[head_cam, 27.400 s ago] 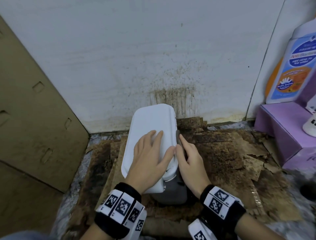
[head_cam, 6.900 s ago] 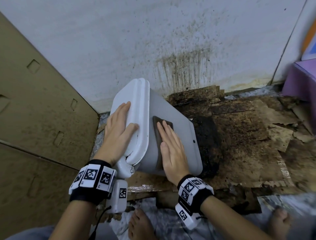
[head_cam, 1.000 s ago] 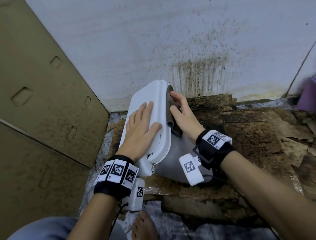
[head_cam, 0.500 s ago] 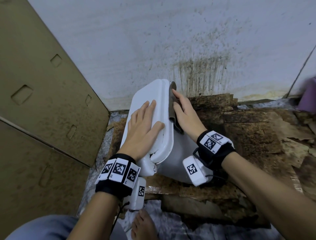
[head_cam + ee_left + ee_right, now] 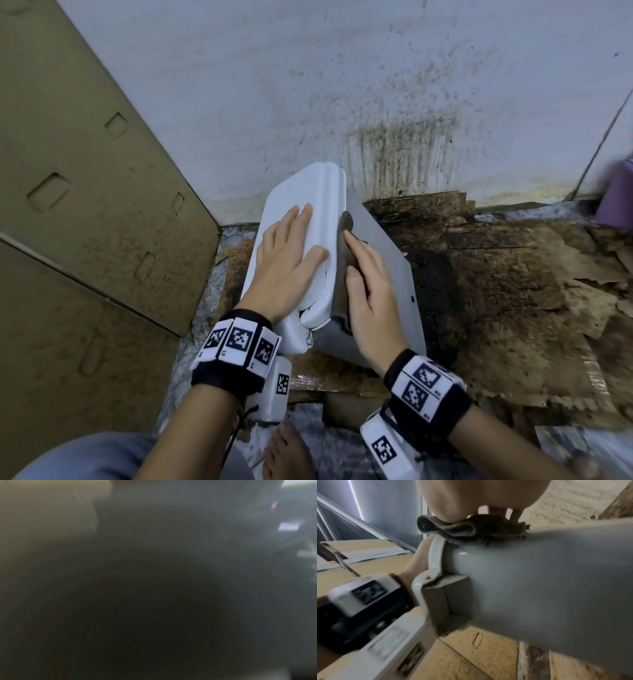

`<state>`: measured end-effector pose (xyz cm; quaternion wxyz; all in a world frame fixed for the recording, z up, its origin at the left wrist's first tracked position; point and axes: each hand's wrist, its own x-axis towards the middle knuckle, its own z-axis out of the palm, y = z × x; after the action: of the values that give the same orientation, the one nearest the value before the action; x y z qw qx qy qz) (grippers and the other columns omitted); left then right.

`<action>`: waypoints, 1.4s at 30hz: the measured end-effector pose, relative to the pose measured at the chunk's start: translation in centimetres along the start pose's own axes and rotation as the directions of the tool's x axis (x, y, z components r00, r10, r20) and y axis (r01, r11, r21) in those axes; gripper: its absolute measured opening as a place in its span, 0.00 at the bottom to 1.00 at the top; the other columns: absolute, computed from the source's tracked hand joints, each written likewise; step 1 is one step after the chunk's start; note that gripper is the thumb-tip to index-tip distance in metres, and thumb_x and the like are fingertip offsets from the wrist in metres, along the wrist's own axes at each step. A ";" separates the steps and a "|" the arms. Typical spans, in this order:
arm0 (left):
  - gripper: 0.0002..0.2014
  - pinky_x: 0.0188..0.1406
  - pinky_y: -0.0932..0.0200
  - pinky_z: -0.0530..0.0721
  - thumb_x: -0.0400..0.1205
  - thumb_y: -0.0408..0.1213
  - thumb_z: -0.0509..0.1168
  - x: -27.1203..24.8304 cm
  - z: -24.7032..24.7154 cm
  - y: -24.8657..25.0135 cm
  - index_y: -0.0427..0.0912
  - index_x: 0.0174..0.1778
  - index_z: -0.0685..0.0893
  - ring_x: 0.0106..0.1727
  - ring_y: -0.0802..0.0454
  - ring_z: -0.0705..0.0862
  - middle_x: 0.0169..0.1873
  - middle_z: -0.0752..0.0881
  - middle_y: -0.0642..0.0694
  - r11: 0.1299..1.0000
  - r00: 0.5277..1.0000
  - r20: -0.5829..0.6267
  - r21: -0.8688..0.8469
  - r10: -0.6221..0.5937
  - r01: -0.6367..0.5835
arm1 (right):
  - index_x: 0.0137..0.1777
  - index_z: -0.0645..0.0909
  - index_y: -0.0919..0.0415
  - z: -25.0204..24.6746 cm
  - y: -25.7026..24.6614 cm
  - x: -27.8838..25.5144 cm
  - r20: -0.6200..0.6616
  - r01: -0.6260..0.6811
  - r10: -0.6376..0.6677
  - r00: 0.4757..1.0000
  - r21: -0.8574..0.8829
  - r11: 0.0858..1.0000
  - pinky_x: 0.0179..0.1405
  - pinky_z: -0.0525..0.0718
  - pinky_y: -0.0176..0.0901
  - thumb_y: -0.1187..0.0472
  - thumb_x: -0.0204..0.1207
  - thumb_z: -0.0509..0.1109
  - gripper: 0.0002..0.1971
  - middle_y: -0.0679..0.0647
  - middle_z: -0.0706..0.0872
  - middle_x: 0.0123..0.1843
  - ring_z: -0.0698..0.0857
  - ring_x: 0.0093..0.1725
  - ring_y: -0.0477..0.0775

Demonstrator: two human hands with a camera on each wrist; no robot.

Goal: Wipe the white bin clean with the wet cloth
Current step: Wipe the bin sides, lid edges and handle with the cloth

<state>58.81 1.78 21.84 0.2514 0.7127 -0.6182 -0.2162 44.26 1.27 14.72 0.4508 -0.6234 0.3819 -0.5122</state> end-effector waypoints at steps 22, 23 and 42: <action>0.37 0.86 0.51 0.47 0.82 0.58 0.52 0.4 0.6 0.2 0.62 0.90 0.52 0.86 0.63 0.45 0.89 0.51 0.61 0.999 1.000 -0.005 0.035 0.022 -0.022 | 0.88 0.54 0.39 -1.4 -0.1 5.6 0.181 -0.132 0.151 0.972 -0.110 0.985 0.85 0.57 0.44 0.52 0.93 0.46 0.24 0.35 0.61 0.80 0.60 0.81 0.36; 0.37 0.86 0.51 0.47 0.82 0.57 0.52 0.4 0.6 0.2 0.62 0.90 0.52 0.87 0.63 0.45 0.89 0.51 0.61 0.999 1.000 -0.003 0.037 0.023 -0.023 | 0.86 0.54 0.35 -1.1 -0.4 4.2 0.159 -0.133 0.145 0.976 -0.089 0.987 0.84 0.56 0.43 0.50 0.93 0.45 0.23 0.33 0.61 0.81 0.60 0.81 0.34; 0.37 0.86 0.50 0.47 0.82 0.57 0.52 0.1 0.4 -0.1 0.61 0.90 0.51 0.86 0.64 0.46 0.89 0.51 0.62 0.999 1.000 0.001 0.029 0.012 -0.012 | 0.87 0.50 0.32 -0.6 2.1 -2.9 0.086 -0.118 0.130 0.988 -0.126 0.985 0.89 0.49 0.54 0.48 0.93 0.40 0.23 0.29 0.51 0.88 0.48 0.87 0.33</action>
<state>58.69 1.70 21.46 0.2422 0.7123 -0.6258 -0.2058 43.09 3.27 11.85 0.4609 -0.6478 0.4285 -0.4292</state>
